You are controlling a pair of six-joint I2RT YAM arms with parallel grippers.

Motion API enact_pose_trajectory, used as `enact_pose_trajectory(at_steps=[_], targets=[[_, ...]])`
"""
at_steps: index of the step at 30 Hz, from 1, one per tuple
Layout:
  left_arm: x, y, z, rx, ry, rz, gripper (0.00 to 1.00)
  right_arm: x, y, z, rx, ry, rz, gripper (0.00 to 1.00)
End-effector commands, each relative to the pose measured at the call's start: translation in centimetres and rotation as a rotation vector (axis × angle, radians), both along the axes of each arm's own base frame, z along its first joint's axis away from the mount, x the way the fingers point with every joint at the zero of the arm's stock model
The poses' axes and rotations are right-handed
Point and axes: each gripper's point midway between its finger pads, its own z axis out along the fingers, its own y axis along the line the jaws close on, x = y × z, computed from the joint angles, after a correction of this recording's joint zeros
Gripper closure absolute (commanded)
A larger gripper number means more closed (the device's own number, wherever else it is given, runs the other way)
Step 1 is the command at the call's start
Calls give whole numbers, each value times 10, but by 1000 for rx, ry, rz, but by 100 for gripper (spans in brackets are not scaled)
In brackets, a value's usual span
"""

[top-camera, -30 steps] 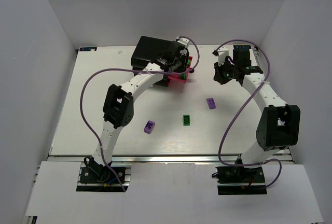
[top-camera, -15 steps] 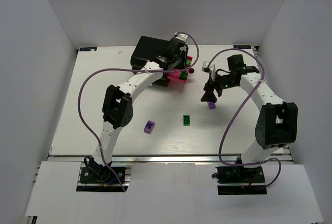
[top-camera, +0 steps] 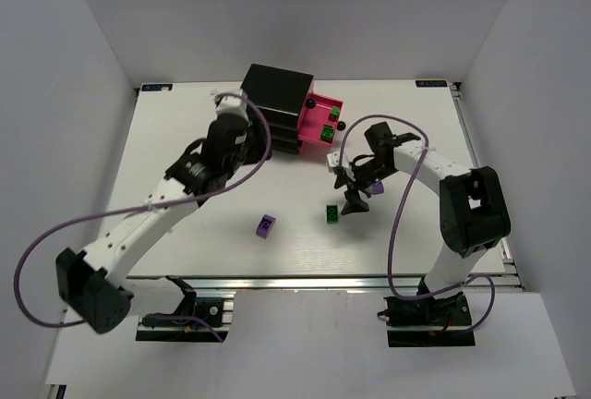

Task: Sort the legos into containers by color

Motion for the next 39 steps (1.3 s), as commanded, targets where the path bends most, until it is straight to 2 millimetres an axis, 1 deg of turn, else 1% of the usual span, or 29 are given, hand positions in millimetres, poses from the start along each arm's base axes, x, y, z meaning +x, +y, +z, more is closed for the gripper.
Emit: enact_pose_trajectory(at_steps=[1, 2, 3, 4, 5, 8, 10, 11, 13, 14, 16, 17, 18, 21, 22, 24, 25, 27, 28, 30, 31, 32, 34, 35, 36, 37, 38, 39], targets=[[-33, 39, -50, -8, 131, 160, 37, 3, 10, -17, -53, -31, -50, 11], [-48, 50, -57, -23, 141, 180, 37, 8, 17, -18, -48, -74, -56, 11], [-55, 56, -64, -48, 161, 210, 36, 7, 16, -26, -69, -65, -70, 11], [-61, 61, -68, -57, 167, 228, 36, 6, 18, -28, -77, -62, -69, 11], [-71, 71, -74, -60, 173, 247, 36, 6, 21, -33, -88, -49, -76, 12], [-84, 83, -88, -73, 191, 290, 34, 6, 22, -44, -127, -51, -85, 17], [-87, 86, -92, -70, 197, 296, 34, 7, 22, -50, -151, -57, -97, 19], [-88, 88, -96, -60, 206, 300, 34, 8, 25, -52, -154, -64, -99, 23], [-89, 88, -99, -53, 215, 301, 34, 10, 26, -57, -171, -73, -107, 27], [-89, 88, -100, -53, 217, 302, 34, 10, 26, -58, -176, -75, -109, 31], [-88, 87, -103, -50, 223, 302, 33, 8, 28, -61, -184, -70, -102, 36], [-88, 86, -104, -51, 224, 303, 33, 12, 24, -62, -184, -65, -116, 42], [-87, 86, -106, -48, 229, 302, 33, 4, 28, -62, -185, -62, -83, 44], [-88, 85, -111, -43, 237, 299, 33, -6, 31, -62, -176, -52, -36, 56], [-88, 85, -112, -41, 239, 297, 33, -7, 30, -62, -180, -49, -30, 65], [-88, 84, -113, -40, 243, 295, 33, -11, 31, -59, -170, -44, -8, 74], [-87, 84, -113, -41, 242, 295, 33, -15, 29, -58, -176, -25, -3, 85], [-87, 83, -114, -39, 243, 293, 33, -14, 28, -51, -165, -20, -9, 94], [-86, 83, -114, -39, 242, 294, 33, -15, 26, -44, -161, -21, -12, 100], [-86, 82, -114, -40, 244, 292, 33, -11, 27, -30, -125, -27, -29, 100], [-86, 82, -114, -41, 245, 291, 33, -8, 30, -14, -99, -35, -57, 100], [-86, 82, -114, -44, 241, 290, 33, 0, 29, -2, -64, -38, -92, 100], [-84, 80, -113, -51, 235, 286, 32, 14, 36, 34, 7, -74, -138, 100], [-85, 80, -114, -54, 233, 283, 31, 24, 37, 50, 38, -70, -196, 100], [-84, 79, -114, -56, 231, 278, 31, 34, 41, 73, 77, -112, -220, 100], [-83, 78, -113, -62, 225, 274, 30, 42, 42, 84, 100, -134, -249, 100], [-83, 77, -112, -60, 221, 270, 30, 51, 42, 92, 107, -127, -315, 100], [-81, 76, -112, -64, 220, 268, 30, 69, 45, 109, 150, -190, -351, 100]])
